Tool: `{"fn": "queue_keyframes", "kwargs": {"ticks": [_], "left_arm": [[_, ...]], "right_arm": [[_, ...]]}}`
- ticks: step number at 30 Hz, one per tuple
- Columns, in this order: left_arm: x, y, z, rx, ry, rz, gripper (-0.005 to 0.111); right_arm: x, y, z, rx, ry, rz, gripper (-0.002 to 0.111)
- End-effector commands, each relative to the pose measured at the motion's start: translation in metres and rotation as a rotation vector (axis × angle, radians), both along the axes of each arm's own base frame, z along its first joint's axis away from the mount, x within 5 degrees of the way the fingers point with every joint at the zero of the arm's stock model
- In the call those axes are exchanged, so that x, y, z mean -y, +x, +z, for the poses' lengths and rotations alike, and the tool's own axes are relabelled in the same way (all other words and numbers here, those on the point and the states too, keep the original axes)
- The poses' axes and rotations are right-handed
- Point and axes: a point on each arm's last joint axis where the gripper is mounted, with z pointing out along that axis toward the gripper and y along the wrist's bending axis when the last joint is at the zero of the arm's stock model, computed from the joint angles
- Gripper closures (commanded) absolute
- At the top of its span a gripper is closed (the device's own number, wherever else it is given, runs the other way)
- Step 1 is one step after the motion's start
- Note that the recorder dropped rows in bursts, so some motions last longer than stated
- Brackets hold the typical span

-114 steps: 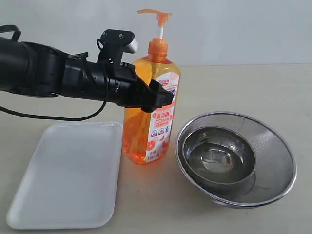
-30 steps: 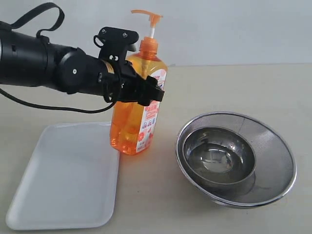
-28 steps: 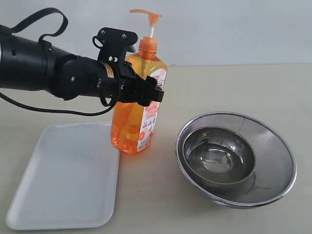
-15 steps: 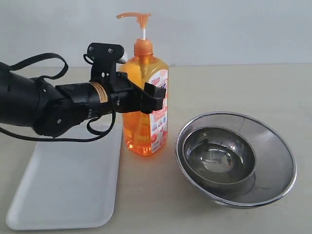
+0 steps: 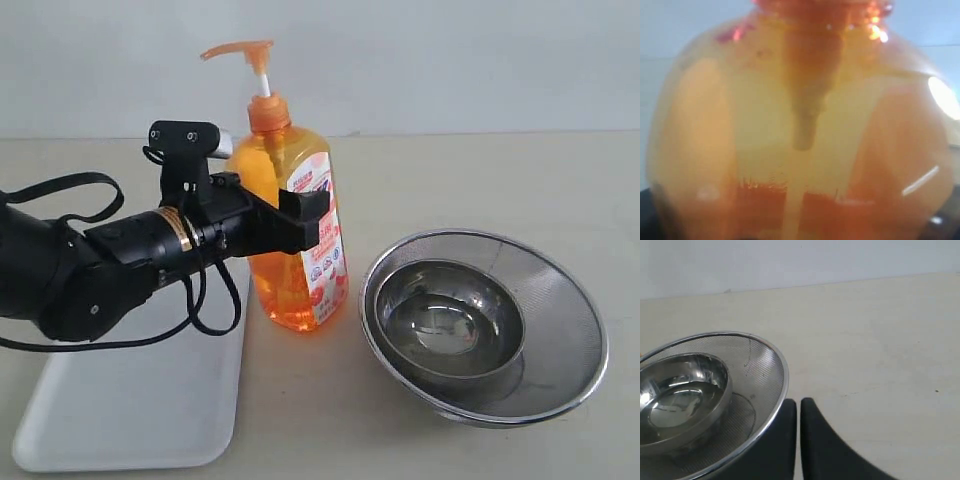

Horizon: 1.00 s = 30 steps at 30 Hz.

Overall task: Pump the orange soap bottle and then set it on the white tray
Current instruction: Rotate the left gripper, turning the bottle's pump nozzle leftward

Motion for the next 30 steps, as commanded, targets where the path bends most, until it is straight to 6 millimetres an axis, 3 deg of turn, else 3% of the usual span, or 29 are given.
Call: {"fn": "queue_keyframes", "kwargs": {"ticks": [1,5,10,17,23,30], "left_arm": [[0.005,-0.016,-0.009,-0.013,0.015,-0.03,0.102],[0.015,-0.03,-0.005,0.026,0.065,-0.047,0.102],[0.016,-0.043,0.003,0.06,0.171,0.058,0.102],[0.029,-0.064,0.009,0.068,0.126,0.05,0.102],[0.022,-0.08,0.004,0.104,0.093,0.116,0.102],[0.009,-0.08,0.0,0.079,0.046,0.238,0.102]], "right_arm": [[0.0,0.0,0.002,0.018,-0.004,-0.003,0.108],[0.0,0.0,0.002,0.018,-0.004,-0.003,0.108],[0.0,0.0,0.001,0.011,-0.004,-0.004,0.108],[0.0,0.0,0.001,0.011,-0.004,-0.004,0.108],[0.0,0.0,0.001,0.011,-0.004,-0.004,0.108],[0.0,0.0,0.001,0.011,-0.004,-0.004,0.108]]}}
